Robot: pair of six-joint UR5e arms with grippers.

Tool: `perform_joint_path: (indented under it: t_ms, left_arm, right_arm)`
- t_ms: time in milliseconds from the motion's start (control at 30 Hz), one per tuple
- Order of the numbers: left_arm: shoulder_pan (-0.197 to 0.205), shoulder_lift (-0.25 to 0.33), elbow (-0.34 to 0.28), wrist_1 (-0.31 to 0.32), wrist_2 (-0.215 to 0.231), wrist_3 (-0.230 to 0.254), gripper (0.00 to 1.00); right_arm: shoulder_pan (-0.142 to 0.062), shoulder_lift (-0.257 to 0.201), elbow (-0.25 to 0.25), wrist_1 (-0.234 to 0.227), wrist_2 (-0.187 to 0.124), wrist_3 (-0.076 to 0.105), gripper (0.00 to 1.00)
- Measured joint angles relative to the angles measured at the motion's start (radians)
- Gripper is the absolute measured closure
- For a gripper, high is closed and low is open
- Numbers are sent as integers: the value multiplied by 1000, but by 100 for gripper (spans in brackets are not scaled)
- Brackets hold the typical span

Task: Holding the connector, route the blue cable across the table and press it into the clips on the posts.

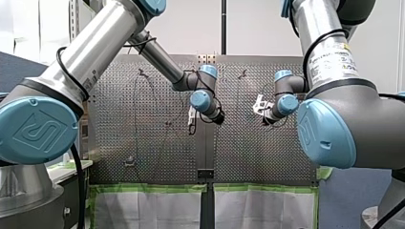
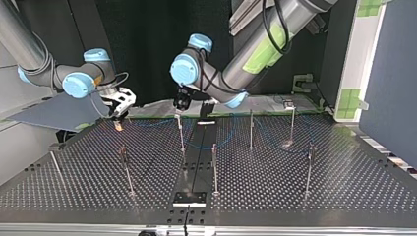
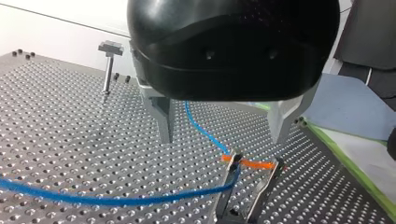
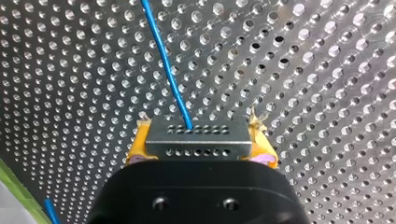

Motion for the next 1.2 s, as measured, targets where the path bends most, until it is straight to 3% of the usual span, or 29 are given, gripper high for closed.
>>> perform_joint_path:
  t_ms: [167, 433, 767, 967, 1200]
  left_arm:
    - [-24, 0, 4, 16, -15, -21, 0]
    - [-99, -29, 70, 84, -88, -97, 0]
    - [-181, -116, 160, 55, -178, -187, 0]
    - [-191, -172, 215, 38, -233, -236, 0]
    - [-182, -234, 277, 28, -295, -255, 0]
  right_arm:
    - [0, 0, 0, 0, 0, 0, 100]
    - [-5, 0, -1, 1, -2, 0, 100]
    - [-32, -5, -17, 27, -3, 0, 100]
    - [-39, -10, -20, 52, -5, -1, 100]
    - [-44, -13, -20, 69, -8, -8, 100]
